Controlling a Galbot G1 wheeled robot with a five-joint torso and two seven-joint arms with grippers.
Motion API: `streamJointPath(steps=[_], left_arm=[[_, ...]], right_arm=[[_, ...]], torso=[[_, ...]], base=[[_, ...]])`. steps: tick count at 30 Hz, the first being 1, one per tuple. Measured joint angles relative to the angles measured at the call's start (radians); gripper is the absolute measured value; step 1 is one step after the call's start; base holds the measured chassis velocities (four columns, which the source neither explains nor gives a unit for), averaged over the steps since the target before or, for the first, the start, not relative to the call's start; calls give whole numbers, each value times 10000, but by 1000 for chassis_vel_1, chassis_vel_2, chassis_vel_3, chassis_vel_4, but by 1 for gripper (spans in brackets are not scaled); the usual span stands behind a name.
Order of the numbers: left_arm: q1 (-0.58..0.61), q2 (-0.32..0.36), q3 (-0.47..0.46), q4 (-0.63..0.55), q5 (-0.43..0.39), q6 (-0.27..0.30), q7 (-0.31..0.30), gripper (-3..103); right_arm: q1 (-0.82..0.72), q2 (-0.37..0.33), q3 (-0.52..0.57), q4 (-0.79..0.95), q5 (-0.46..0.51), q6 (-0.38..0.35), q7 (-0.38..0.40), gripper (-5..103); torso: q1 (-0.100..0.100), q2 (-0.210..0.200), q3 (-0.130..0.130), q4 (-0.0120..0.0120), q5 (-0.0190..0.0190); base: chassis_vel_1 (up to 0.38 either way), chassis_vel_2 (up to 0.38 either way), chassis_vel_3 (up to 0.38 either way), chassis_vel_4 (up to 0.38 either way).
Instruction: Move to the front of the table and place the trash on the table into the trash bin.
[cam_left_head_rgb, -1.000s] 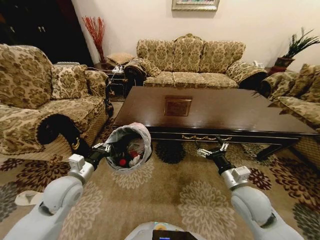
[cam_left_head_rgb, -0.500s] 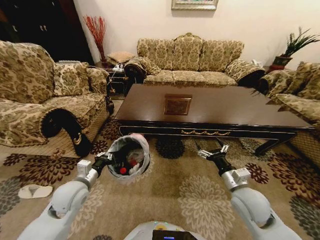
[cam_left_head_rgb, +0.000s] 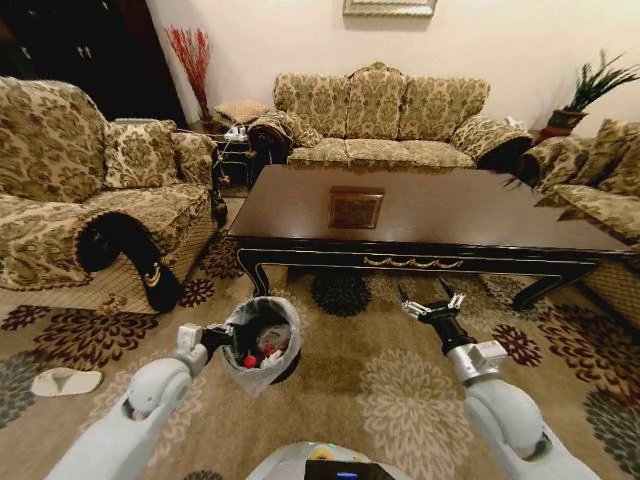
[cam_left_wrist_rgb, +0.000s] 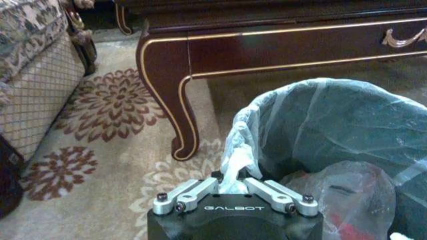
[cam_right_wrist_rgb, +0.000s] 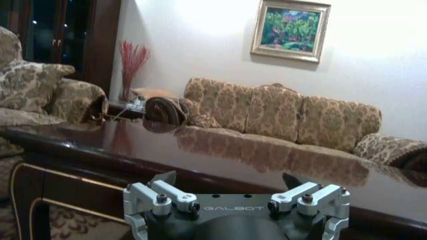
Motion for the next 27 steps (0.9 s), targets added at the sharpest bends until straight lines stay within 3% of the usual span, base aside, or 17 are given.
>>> streamJointPath(steps=[17,27], left_arm=[[-305,-183,245,951,35,-205,114,2],[-55,-477,329,481,168,73,-75,2]], right_arm=[[-318,47,206,-336,-40,268,-172,100],[-186,-5,179,-400,-42,235,-155,100]], torso=[[-250,-765,-513,0,0],[-357,-1135,-783,-1,1]], base=[[0,0,0,0],[0,0,0,0]])
